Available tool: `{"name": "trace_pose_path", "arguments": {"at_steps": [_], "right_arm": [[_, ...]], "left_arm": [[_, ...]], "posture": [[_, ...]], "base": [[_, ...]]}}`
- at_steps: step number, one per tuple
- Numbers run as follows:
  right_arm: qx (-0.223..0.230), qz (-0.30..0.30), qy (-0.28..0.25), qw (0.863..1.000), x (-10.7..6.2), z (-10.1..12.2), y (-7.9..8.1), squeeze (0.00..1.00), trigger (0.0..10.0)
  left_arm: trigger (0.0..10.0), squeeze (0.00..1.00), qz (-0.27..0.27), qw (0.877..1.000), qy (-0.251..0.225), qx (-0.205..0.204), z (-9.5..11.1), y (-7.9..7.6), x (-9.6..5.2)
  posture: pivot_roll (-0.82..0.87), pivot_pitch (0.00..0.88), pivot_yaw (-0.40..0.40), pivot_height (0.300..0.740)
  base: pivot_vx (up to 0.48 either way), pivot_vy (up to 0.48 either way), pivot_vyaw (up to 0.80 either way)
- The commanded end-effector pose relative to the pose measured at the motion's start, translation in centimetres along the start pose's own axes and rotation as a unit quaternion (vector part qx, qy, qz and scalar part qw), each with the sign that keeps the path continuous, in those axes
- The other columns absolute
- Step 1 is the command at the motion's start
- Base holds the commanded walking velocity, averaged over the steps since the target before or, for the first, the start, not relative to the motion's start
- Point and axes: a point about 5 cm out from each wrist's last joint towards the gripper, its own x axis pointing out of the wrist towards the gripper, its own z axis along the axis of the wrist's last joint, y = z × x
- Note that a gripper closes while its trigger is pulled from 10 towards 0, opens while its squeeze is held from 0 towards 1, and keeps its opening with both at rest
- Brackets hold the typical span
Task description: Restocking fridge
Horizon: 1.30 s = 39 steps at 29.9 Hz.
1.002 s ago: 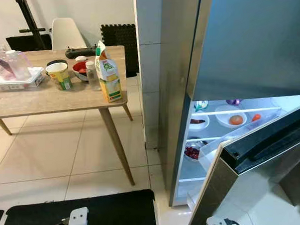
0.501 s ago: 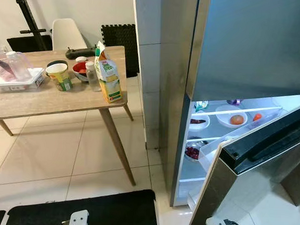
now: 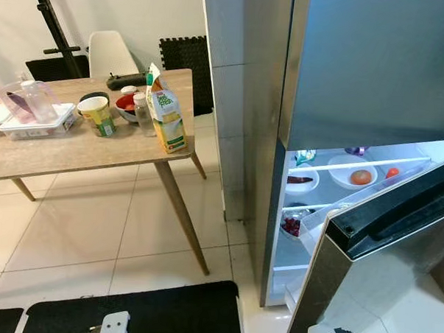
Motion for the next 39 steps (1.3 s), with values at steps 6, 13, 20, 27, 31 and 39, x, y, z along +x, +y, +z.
{"name": "trace_pose_path", "arguments": {"at_steps": [6,13,20,27,31,39], "right_arm": [[-0.003,0.000,0.004,1.000,0.06,0.11,0.27,0.00,10.0],[-0.003,-0.003,0.004,1.000,0.07,0.14,0.26,0.00,10.0],[-0.002,-0.002,0.006,1.000,0.07,0.04,0.49,0.00,10.0],[0.001,-0.001,0.007,1.000,0.08,-0.02,0.69,0.00,10.0],[0.002,-0.002,0.008,1.000,0.07,-0.08,0.72,0.00,10.0],[0.002,-0.004,0.011,1.000,0.03,-0.31,0.65,0.00,10.0]], "left_arm": [[10.0,0.00,0.004,1.000,-0.004,0.001,0.61,0.39,-0.02],[10.0,0.00,0.002,1.000,0.000,0.001,0.13,0.43,-0.12],[10.0,0.00,0.009,1.000,0.006,0.000,-0.18,1.06,-0.38],[10.0,0.00,0.008,1.000,0.005,0.002,-0.06,1.12,-0.38],[10.0,0.00,0.006,1.000,0.005,0.003,0.01,1.06,-0.35],[10.0,0.00,0.003,1.000,0.007,0.005,-0.07,0.89,-0.31]], "posture": [[0.00,0.004,0.082,0.740],[0.00,0.004,0.082,0.740],[0.02,0.010,0.091,0.740],[0.01,0.011,0.098,0.740],[0.01,0.011,0.099,0.740],[0.01,0.011,0.101,0.740]], "base": [[0.000,0.000,0.00],[0.000,0.000,0.00],[0.000,0.000,0.00],[0.000,0.000,0.00],[0.000,0.000,0.00],[0.000,0.000,0.00]]}}
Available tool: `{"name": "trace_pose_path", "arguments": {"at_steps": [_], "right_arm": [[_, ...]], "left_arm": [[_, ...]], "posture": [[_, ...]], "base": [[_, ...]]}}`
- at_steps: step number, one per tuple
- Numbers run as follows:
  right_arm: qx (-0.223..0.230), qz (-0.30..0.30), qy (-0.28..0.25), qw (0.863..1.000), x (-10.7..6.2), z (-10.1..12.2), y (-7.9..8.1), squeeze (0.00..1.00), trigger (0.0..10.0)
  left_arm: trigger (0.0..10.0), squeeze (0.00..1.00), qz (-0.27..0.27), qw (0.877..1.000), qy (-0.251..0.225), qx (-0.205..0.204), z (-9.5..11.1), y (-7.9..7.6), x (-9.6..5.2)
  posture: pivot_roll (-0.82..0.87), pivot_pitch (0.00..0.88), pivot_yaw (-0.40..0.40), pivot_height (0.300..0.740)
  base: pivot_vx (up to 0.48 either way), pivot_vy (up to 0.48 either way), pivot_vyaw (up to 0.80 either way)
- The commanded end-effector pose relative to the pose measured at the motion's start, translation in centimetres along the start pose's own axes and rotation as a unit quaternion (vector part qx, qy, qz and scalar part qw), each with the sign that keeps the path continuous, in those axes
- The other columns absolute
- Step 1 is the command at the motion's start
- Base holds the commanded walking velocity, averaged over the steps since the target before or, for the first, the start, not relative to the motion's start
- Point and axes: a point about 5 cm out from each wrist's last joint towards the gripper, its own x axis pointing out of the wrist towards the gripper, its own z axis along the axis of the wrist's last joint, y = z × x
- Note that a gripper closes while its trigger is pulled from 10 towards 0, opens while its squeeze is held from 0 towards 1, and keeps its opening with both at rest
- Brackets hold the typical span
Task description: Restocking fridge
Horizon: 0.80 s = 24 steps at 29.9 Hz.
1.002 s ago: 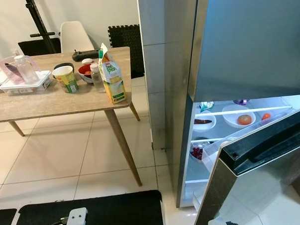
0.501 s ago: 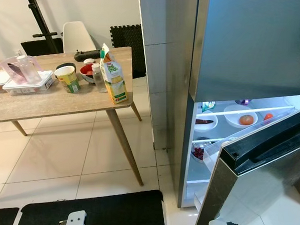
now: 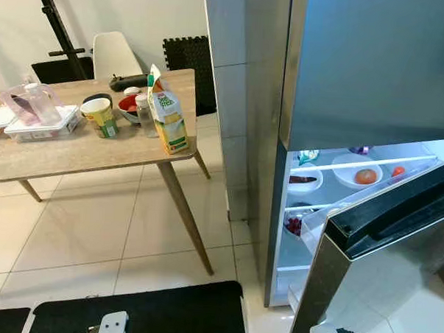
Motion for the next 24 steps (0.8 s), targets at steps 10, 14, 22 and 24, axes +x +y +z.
{"name": "trace_pose_path", "arguments": {"at_steps": [10,14,22,24], "right_arm": [[0.002,0.013,0.007,1.000,0.00,-0.27,0.93,0.00,10.0],[0.005,0.014,0.007,1.000,0.01,-0.26,1.09,0.00,10.0],[0.005,0.013,0.008,1.000,0.00,-0.33,1.07,0.00,10.0],[0.005,0.012,0.008,1.000,0.00,-0.33,1.06,0.00,10.0]], "left_arm": [[10.0,0.00,0.010,1.000,0.006,0.010,0.04,0.96,-0.31],[10.0,0.00,0.011,1.000,0.004,0.012,0.24,1.13,-0.35],[10.0,0.00,0.008,1.000,0.005,0.011,0.21,0.97,-0.30],[10.0,0.00,0.008,1.000,0.005,0.011,0.20,0.96,-0.30]], "posture": [[0.01,0.009,0.111,0.740],[0.01,0.008,0.114,0.740],[0.01,0.008,0.114,0.740],[0.01,0.008,0.114,0.740]], "base": [[0.000,0.000,0.00],[0.000,0.000,0.00],[0.000,0.000,0.00],[0.000,0.000,0.00]]}}
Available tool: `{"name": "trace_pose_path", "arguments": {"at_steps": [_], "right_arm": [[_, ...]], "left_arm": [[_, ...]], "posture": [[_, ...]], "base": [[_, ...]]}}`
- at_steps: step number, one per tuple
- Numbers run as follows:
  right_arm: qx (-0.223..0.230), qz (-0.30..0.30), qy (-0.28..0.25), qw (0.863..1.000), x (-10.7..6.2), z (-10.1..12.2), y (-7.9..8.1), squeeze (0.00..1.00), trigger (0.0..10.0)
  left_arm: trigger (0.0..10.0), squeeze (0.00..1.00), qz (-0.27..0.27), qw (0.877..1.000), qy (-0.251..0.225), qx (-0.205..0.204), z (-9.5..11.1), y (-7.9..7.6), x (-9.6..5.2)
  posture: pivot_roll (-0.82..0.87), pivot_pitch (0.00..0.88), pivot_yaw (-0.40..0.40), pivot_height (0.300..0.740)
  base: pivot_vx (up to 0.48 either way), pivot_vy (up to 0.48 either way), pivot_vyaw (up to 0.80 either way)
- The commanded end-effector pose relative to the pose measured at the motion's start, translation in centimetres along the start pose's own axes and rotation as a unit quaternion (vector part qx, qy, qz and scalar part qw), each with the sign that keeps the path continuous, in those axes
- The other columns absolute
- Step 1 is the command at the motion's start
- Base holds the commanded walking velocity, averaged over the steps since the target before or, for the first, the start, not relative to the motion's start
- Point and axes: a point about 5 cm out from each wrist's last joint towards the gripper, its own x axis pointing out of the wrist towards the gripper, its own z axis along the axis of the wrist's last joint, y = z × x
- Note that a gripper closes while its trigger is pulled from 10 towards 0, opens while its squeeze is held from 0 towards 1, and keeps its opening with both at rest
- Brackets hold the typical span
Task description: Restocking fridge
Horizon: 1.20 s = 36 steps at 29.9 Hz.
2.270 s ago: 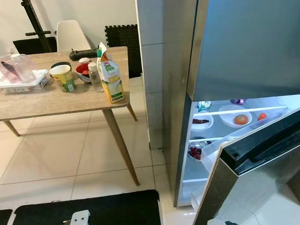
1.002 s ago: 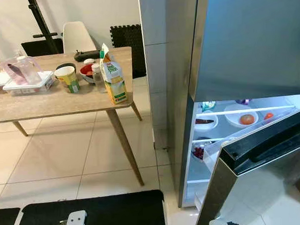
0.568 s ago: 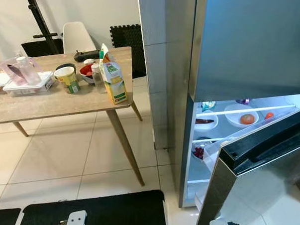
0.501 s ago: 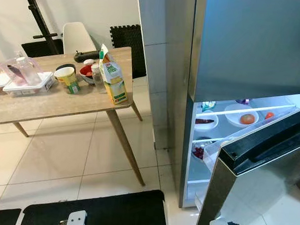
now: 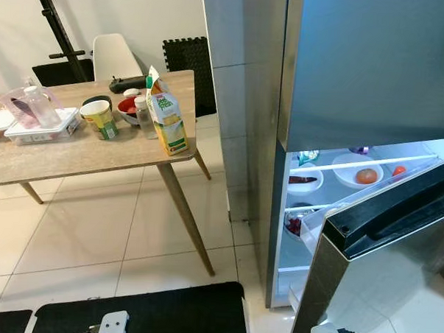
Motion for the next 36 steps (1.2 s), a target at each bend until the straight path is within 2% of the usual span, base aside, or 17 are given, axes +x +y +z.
{"name": "trace_pose_path", "arguments": {"at_steps": [1,36], "right_arm": [[0.003,0.015,0.007,1.000,0.00,-0.26,1.12,0.00,10.0],[0.000,0.014,0.008,1.000,0.00,-0.28,0.94,0.00,10.0]], "left_arm": [[10.0,0.00,0.011,1.000,0.004,0.004,0.09,0.89,-0.28],[10.0,0.00,0.004,1.000,0.005,0.005,0.06,0.59,-0.19]], "posture": [[0.01,0.008,0.114,0.740],[0.01,0.008,0.113,0.740]], "base": [[0.000,0.000,0.00],[0.000,0.000,0.00]]}}
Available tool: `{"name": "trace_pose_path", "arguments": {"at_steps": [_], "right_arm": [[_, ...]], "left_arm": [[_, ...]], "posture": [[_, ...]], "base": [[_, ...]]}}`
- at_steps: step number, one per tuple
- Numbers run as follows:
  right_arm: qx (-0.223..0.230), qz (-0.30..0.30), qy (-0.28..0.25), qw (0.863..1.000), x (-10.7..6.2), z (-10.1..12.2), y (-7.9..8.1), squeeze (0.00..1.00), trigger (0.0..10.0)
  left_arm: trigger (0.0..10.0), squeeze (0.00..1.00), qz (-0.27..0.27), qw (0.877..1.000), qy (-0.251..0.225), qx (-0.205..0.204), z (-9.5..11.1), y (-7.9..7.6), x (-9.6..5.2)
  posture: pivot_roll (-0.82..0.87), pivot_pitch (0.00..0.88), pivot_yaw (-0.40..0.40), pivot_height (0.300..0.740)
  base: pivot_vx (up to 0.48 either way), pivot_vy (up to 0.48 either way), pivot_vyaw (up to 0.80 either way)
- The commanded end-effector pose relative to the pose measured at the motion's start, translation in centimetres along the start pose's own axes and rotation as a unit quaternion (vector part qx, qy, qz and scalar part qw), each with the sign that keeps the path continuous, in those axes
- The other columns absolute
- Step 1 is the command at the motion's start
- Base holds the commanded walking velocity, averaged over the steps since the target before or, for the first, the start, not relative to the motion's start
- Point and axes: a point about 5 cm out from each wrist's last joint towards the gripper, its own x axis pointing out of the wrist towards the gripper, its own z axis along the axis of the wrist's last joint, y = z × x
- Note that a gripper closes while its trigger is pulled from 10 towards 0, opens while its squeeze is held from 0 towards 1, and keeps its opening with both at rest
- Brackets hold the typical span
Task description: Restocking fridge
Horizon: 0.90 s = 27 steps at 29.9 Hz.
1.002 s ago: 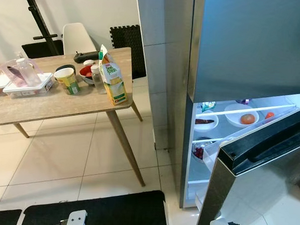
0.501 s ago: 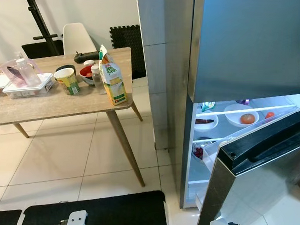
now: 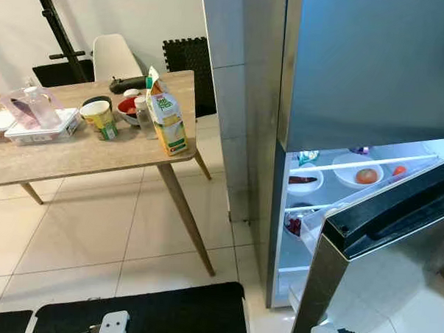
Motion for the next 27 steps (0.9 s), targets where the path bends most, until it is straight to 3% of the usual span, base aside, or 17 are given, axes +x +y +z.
{"name": "trace_pose_path", "arguments": {"at_steps": [1,27], "right_arm": [[0.000,0.015,0.007,1.000,0.00,-0.25,0.97,0.00,10.0],[0.001,0.017,0.008,1.000,0.01,-0.20,1.17,0.00,10.0]], "left_arm": [[10.0,0.00,0.008,1.000,0.005,0.003,0.03,0.62,-0.20],[10.0,0.00,0.004,1.000,0.005,0.002,-0.05,0.51,-0.18]], "posture": [[0.01,0.008,0.113,0.740],[0.01,0.007,0.115,0.740]], "base": [[0.000,0.000,0.00],[0.000,0.000,0.00]]}}
